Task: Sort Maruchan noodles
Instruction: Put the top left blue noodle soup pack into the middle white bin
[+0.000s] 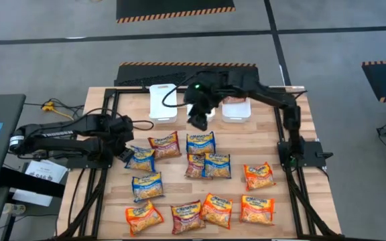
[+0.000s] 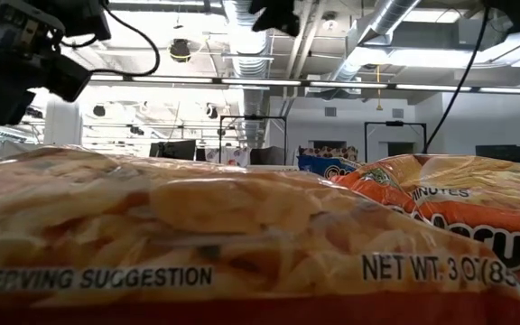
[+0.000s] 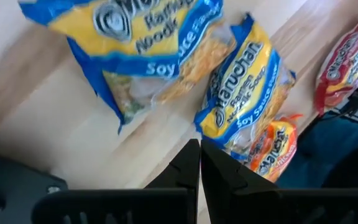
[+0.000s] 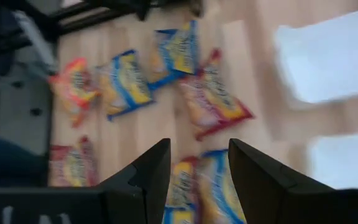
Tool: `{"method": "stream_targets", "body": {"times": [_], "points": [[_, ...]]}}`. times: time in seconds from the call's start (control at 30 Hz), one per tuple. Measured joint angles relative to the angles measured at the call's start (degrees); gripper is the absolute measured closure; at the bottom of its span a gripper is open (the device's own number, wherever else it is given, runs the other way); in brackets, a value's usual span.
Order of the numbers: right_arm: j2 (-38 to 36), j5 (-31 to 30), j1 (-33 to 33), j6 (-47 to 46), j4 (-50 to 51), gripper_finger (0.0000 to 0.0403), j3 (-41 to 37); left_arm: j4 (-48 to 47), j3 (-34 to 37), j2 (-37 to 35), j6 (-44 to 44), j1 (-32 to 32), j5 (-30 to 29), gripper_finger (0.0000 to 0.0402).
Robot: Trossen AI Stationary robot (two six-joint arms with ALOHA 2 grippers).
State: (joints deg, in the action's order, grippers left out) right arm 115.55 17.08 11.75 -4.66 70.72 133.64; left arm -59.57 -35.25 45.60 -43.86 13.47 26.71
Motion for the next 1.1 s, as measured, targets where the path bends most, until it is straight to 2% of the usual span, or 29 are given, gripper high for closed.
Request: {"method": "stream_targets", "body": {"times": [0.27,0.37,0.67,0.77,0.93,1.1], "points": [[6.4,1.3,0.1,0.0,-1.1,0.0217,0.0,-0.2,0.9,0.0,-0.4,0.0,-0.3,0.0401],[8.5,3.8,0.0,0.0,-0.7,0.0217,0.0,-0.5,0.9,0.0,-0.1,0.0,-0.1,0.0401],[10.4,4.7,0.5,0.4,1.0,0.0217,0.0,-2.2,0.9,0.0,4.2,0.0,-3.0,0.0397],[10.4,5.7,0.3,0.1,-0.5,0.0217,0.0,-2.9,0.9,0.0,6.5,0.0,-2.9,0.0378],[10.4,11.9,-0.7,-0.5,-5.2,0.0217,0.0,-3.1,0.9,0.0,7.0,0.0,-2.3,0.0325],[12.8,14.7,-1.7,-3.1,-8.9,0.0216,-0.2,-2.9,0.9,0.1,2.2,-0.1,-2.6,0.0276]]}}
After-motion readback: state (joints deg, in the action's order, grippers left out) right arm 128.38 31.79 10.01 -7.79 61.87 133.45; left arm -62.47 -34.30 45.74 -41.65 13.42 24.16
